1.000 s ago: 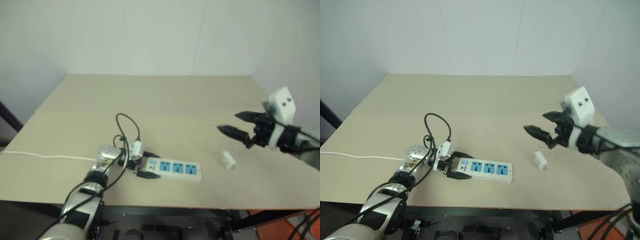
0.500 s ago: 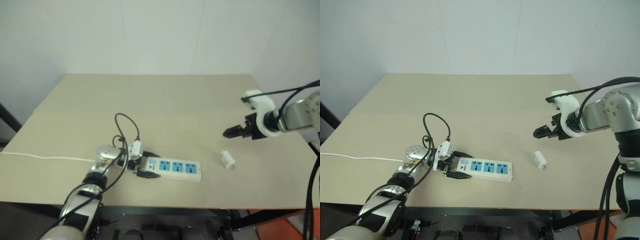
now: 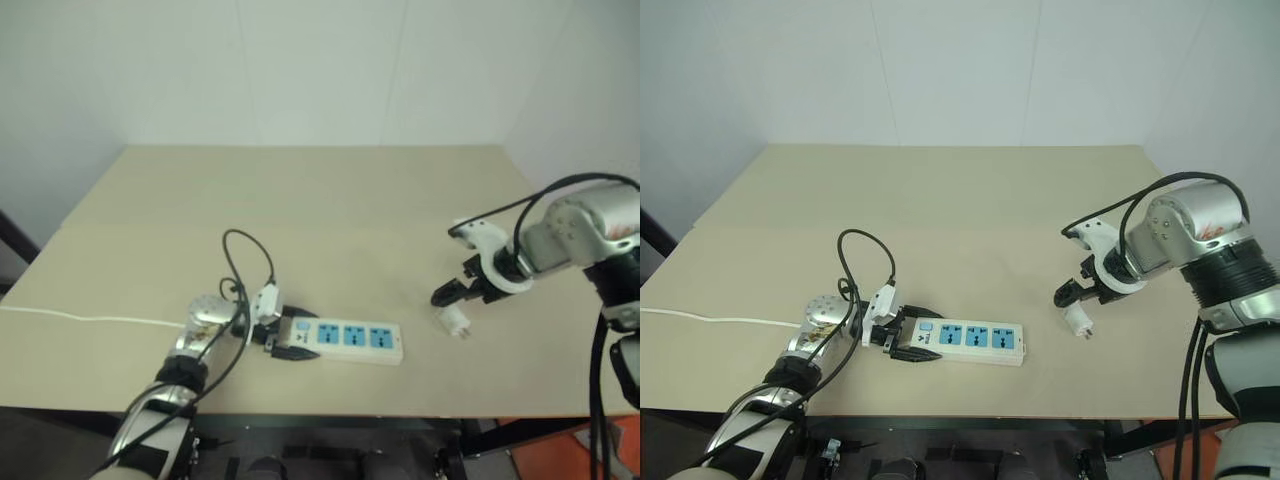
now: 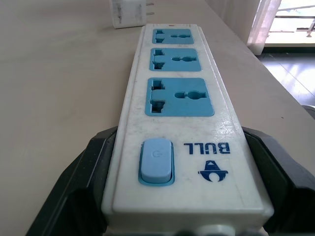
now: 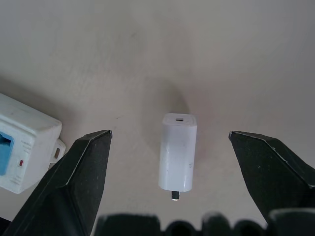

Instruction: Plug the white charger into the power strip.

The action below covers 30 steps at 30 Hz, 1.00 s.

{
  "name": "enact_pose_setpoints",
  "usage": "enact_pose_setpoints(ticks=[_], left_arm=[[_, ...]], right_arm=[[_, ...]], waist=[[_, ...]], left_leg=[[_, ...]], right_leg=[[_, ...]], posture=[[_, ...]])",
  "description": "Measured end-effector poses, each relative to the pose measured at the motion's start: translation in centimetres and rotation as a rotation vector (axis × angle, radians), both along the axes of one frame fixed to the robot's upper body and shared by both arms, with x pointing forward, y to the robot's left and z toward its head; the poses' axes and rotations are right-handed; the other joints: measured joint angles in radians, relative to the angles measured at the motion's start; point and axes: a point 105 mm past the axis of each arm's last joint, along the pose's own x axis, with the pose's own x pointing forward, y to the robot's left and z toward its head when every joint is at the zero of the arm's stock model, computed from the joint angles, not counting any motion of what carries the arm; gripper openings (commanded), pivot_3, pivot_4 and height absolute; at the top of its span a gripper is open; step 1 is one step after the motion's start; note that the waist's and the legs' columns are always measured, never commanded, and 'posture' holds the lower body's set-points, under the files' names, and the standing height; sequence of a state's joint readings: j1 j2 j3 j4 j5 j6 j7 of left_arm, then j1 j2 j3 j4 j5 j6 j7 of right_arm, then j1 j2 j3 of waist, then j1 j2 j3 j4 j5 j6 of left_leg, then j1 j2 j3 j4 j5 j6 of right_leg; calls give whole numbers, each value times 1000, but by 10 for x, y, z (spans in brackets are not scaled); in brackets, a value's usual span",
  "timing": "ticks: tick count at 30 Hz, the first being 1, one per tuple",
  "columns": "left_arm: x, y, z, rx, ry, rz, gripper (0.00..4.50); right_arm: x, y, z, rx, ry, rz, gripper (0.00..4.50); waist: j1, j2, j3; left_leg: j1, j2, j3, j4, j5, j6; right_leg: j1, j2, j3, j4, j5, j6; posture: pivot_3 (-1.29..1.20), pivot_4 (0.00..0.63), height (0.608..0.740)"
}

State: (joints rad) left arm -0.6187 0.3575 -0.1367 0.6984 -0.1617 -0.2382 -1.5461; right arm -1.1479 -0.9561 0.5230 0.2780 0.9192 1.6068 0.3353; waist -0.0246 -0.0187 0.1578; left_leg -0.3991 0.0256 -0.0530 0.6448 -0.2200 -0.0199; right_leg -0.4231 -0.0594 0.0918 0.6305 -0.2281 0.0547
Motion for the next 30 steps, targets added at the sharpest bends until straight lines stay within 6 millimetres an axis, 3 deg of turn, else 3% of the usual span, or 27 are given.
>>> enact_pose_setpoints(ticks=[9,15,30], left_arm=[[-4,1,0,0,3,16,3302],[-11,2,0,-1,25,34,3302],[-13,1,-1,-28,4,82,3302]], right_arm=[[4,7,-15,-17,42,13,4500],[0,12,-36,-49,118,42,4500],[8,16,-45,-65,129,35,4500]], waist=[[-7,0,0],[-14,1,0],[-17,1,0]], left_leg=[[0,0,0,0,0,0],[0,0,0,0,0,0],[2,0,-1,1,0,0]], right_leg=[[0,0,0,0,0,0],[0,0,0,1,0,0],[3,0,-1,1,1,0]], posture=[[0,150,740],[0,150,740],[0,150,740]])
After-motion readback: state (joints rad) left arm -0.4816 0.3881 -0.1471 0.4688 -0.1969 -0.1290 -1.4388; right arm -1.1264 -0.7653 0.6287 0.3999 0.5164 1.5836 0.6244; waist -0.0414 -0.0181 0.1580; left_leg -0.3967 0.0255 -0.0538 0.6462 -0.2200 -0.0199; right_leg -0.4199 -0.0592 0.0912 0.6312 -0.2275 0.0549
